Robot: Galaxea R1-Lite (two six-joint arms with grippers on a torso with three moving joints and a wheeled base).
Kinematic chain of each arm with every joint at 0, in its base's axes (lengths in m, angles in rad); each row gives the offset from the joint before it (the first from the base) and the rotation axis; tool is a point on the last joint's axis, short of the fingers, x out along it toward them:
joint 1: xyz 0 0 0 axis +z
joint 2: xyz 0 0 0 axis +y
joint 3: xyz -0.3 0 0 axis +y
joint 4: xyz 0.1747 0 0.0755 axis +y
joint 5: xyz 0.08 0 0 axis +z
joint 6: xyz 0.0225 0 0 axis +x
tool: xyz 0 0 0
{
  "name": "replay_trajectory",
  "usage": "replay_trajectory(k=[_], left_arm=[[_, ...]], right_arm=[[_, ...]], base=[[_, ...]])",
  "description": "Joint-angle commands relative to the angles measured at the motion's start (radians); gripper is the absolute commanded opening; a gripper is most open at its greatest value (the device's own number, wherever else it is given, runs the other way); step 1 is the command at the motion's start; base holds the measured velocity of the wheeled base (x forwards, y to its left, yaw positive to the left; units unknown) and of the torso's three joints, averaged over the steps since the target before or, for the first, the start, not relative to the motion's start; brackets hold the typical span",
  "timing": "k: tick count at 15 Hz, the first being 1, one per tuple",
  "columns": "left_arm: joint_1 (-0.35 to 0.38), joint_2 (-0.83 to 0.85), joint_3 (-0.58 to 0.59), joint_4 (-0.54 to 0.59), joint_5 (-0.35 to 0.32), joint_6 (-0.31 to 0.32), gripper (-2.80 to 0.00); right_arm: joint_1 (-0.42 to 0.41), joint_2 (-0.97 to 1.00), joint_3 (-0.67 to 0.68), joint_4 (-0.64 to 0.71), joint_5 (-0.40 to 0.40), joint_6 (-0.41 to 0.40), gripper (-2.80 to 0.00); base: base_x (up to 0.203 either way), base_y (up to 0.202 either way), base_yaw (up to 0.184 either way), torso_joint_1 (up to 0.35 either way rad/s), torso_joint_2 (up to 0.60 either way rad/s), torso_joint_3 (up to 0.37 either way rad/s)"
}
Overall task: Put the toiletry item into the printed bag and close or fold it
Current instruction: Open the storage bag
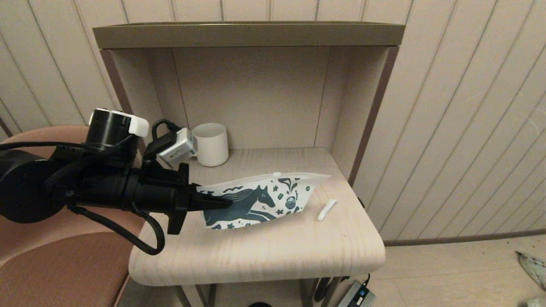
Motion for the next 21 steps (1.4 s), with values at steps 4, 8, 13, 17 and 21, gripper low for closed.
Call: replay_trajectory(k=[4, 8, 13, 17, 21], left_arm=[[-0.002, -0.006, 0.009, 0.001, -0.011, 0.003, -2.8], [-0.007, -0.008, 0.008, 0.003, -0.014, 0.0, -2.8], [-0.039, -0.014, 0.016, 0.003, -0.014, 0.002, -2.8], [-0.066, -0.015, 0.029, 0.003, -0.04, 0.0, -2.8], [-0.066, -0.02, 0.028, 0.003, -0.067, 0.005, -2.8]], right_arm=[[0.17, 0.537, -0.38, 0.095, 0.057, 0.009, -2.8], [0.451, 0.846, -0.619, 0.279, 0.199, 0.034, -2.8], [0.583, 1.101, -0.777, 0.346, 0.337, -0.034, -2.8], [0.603, 1.212, -0.883, 0.368, 0.344, -0.202, 0.0], [0.611, 1.299, -0.946, 0.36, 0.354, -0.296, 0.0]], base=[[0.0, 0.0, 0.0, 0.0, 0.0, 0.0], [0.0, 0.0, 0.0, 0.0, 0.0, 0.0], [0.0, 0.0, 0.0, 0.0, 0.0, 0.0], [0.0, 0.0, 0.0, 0.0, 0.0, 0.0], [0.0, 0.0, 0.0, 0.0, 0.0, 0.0]])
